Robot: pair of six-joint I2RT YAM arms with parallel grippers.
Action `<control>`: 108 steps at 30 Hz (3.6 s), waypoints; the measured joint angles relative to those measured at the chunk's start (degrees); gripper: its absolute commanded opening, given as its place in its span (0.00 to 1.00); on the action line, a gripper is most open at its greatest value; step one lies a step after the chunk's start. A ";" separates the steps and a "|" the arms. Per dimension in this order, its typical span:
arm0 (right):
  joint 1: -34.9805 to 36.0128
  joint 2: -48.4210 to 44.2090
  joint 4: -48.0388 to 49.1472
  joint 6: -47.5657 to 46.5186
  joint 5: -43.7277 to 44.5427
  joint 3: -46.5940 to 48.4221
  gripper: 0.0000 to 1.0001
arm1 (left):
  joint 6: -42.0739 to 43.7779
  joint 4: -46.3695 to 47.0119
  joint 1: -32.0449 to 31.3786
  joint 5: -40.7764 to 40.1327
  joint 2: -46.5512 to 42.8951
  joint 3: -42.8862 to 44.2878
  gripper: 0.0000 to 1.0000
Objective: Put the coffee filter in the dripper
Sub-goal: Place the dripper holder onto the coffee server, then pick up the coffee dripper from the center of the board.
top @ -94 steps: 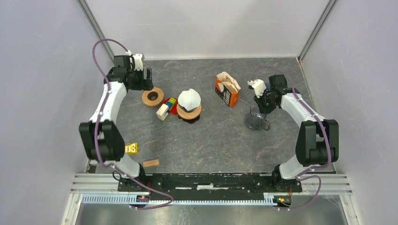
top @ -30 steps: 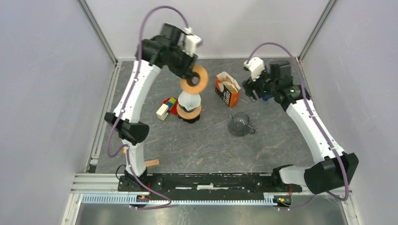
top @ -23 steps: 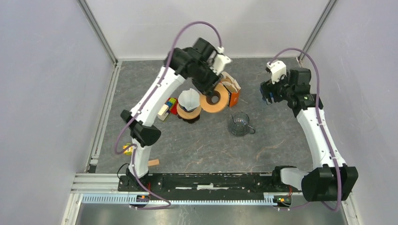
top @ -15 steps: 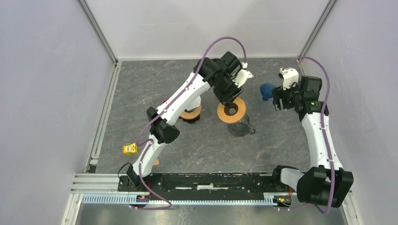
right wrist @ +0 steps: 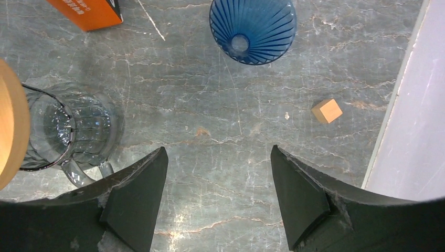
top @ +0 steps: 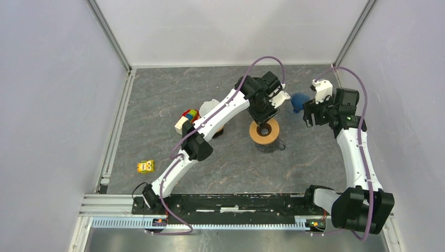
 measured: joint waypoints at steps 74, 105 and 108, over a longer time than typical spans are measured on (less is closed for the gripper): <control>3.67 -1.51 0.26 -3.65 -8.70 -3.65 0.79 | -0.11 5.09 -0.94 -5.77 -17.00 -4.04 0.82; 31.89 34.71 5.49 -1.53 12.07 30.86 0.50 | -0.68 34.51 6.80 -17.27 -72.35 -77.79 1.00; 32.24 35.28 4.42 -1.60 14.10 30.93 0.53 | -0.70 35.30 7.74 -16.46 -72.70 -78.77 1.00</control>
